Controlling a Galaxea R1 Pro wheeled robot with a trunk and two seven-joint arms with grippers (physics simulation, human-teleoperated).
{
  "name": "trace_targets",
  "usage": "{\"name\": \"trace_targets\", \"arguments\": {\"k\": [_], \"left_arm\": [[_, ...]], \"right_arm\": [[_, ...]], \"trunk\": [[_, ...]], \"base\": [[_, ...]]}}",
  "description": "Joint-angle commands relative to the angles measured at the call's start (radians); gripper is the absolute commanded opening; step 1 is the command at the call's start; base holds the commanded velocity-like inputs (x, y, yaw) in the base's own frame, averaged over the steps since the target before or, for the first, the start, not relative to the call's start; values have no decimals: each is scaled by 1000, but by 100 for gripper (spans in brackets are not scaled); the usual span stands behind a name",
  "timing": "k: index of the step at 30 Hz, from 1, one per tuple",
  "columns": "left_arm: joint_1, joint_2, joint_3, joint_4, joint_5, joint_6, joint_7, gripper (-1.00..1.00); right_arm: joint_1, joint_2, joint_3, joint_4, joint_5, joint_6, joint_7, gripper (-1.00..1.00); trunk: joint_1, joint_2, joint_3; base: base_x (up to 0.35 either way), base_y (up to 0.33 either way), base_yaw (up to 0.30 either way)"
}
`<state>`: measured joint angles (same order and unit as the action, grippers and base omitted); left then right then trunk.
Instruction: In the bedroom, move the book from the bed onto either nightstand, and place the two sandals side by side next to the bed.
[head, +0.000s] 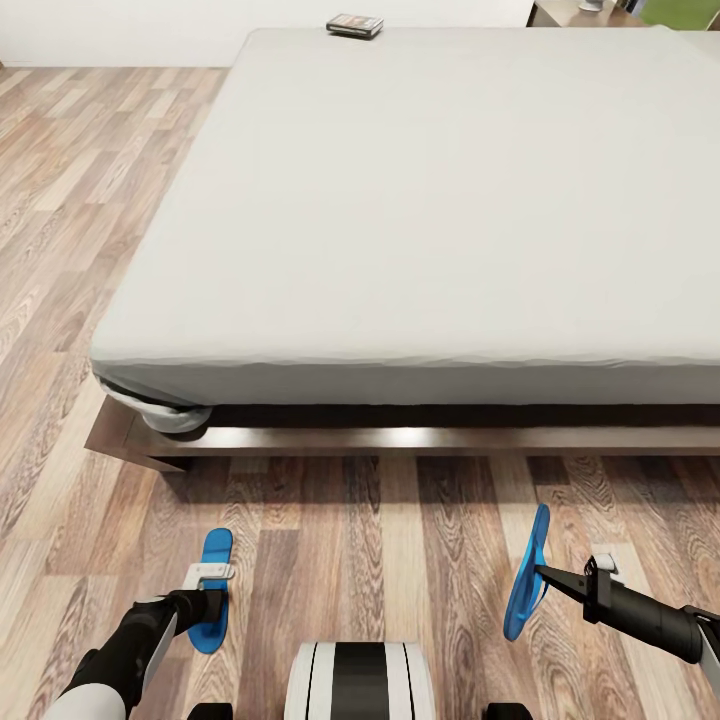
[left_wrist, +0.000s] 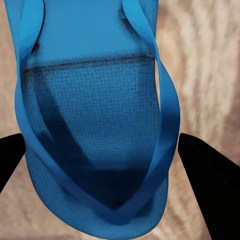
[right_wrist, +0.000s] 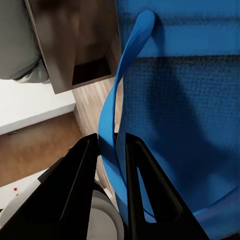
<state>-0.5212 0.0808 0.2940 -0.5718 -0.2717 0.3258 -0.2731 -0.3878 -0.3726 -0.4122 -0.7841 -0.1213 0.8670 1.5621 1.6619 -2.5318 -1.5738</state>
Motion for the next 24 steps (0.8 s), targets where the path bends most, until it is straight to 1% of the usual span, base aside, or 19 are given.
{"name": "trace_targets", "arguments": {"k": [1,3,4,24], "left_arm": [[0,-1,7,-2,-11,4,-9,-100],[0,-1,7,-2,-11,4,-9,-100],[0,-1,7,-2,-11,4,-9,-100],[0,-1,7,-2,-11,4,-9,-100]], "right_arm": [[0,0,0,0,-1,12,4,-100],[0,0,0,0,-1,12,4,-100],[0,0,0,0,-1,12,5,-100],[0,0,0,0,-1,12,5,-100]], "trunk": [[0,0,-1],[0,0,-1],[0,0,-4],[0,0,-4]], "base": [[0,0,0],[0,0,0],[0,0,0],[0,0,0]]}}
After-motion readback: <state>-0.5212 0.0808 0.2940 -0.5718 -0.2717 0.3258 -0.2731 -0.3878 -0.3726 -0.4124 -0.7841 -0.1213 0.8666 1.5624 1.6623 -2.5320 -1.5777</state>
